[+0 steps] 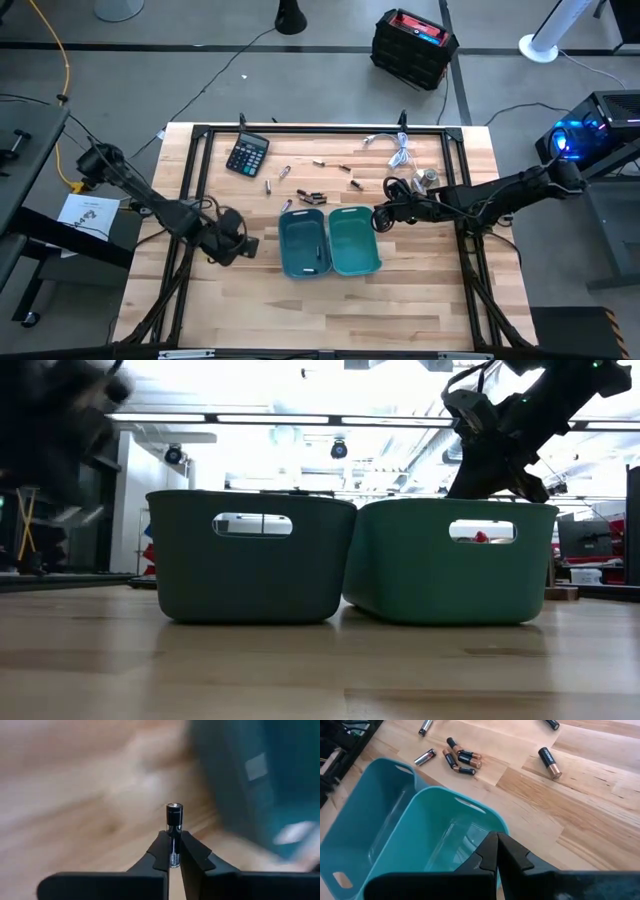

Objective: Sort batteries
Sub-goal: Put the silver battery into the blue bin

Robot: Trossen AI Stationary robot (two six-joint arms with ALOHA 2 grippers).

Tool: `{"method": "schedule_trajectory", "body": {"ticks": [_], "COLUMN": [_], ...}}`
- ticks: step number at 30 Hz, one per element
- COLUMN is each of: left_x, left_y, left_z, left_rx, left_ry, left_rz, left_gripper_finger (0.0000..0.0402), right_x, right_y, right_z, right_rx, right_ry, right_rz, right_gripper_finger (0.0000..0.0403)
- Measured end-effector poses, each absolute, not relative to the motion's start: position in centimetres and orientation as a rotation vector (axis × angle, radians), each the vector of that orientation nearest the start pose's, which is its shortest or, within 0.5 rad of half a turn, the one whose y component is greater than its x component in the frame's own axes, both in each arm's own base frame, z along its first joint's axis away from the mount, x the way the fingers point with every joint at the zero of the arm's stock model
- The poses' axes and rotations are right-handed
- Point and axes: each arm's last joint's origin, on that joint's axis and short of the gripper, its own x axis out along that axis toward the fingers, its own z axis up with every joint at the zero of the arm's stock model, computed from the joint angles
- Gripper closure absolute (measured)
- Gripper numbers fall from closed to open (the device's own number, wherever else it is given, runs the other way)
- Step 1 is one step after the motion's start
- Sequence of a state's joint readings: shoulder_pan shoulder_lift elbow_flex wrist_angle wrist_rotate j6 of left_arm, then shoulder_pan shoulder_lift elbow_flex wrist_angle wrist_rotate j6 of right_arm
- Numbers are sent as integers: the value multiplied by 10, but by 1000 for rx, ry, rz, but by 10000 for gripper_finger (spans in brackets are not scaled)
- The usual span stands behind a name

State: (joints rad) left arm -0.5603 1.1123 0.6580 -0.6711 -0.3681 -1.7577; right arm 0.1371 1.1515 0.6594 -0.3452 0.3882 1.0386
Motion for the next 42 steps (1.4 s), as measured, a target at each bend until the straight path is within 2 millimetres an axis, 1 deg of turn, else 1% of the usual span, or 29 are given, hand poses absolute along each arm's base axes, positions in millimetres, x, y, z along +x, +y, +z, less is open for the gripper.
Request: {"method": "schedule_trajectory", "body": {"ticks": [2, 3, 5, 7, 9, 12, 14, 16, 19, 21, 23, 25, 27, 29, 32, 34, 37, 39, 42], "left_x": [176, 180, 191, 206, 222, 249, 263, 272, 279, 278, 276, 272, 266, 256, 239, 229, 216, 215, 216], "left_y": [-87, -83, -74, -65, -57, -47, -40, -32, -21, -11, 2, 19, 40, 65, 89, 95, 100, 103, 104], "left_z": [224, 233, 241, 241, 233, 222, 218, 218, 230, 240, 250, 259, 259, 249, 222, 205, 185, 176, 169], "left_rx": [-1038, -1010, -951, -888, -837, -791, -777, -728, -617, -526, -436, -366, -352, -429, -660, -791, -897, -935, -965], "left_ry": [710, 683, 681, 728, 785, 775, 747, 778, 840, 878, 901, 903, 905, 939, 995, 1024, 1017, 958, 889], "left_rz": [655, 639, 596, 527, 452, 344, 307, 298, 301, 331, 414, 557, 711, 829, 920, 956, 1042, 1060, 1055], "left_gripper_finger": [395, 395, 394, 394, 394, 384, 366, 340, 297, 272, 250, 233, 221, 213, 207, 205, 204, 204, 204], "right_x": [220, 220, 220, 220, 220, 221, 221, 222, 222, 222, 222, 222, 223, 223, 223, 224, 224, 224, 224], "right_y": [19, 19, 19, 19, 19, 19, 19, 20, 20, 20, 20, 20, 20, 20, 20, 20, 20, 19, 19], "right_z": [211, 212, 211, 212, 212, 213, 213, 214, 213, 213, 214, 214, 214, 215, 215, 215, 216, 216, 216], "right_rx": [758, 759, 757, 752, 753, 771, 774, 780, 787, 788, 789, 791, 793, 795, 796, 798, 792, 783, 782], "right_ry": [601, 600, 602, 600, 596, 580, 578, 572, 579, 579, 578, 575, 571, 565, 562, 556, 539, 527, 524], "right_rz": [-621, -621, -621, -618, -617, -615, -615, -610, -600, -598, -596, -595, -593, -590, -588, -586, -599, -615, -618], "right_gripper_finger": [402, 402, 402, 402, 402, 402, 402, 402, 402, 402, 402, 402, 402, 402, 402, 402, 402, 402, 402]}}
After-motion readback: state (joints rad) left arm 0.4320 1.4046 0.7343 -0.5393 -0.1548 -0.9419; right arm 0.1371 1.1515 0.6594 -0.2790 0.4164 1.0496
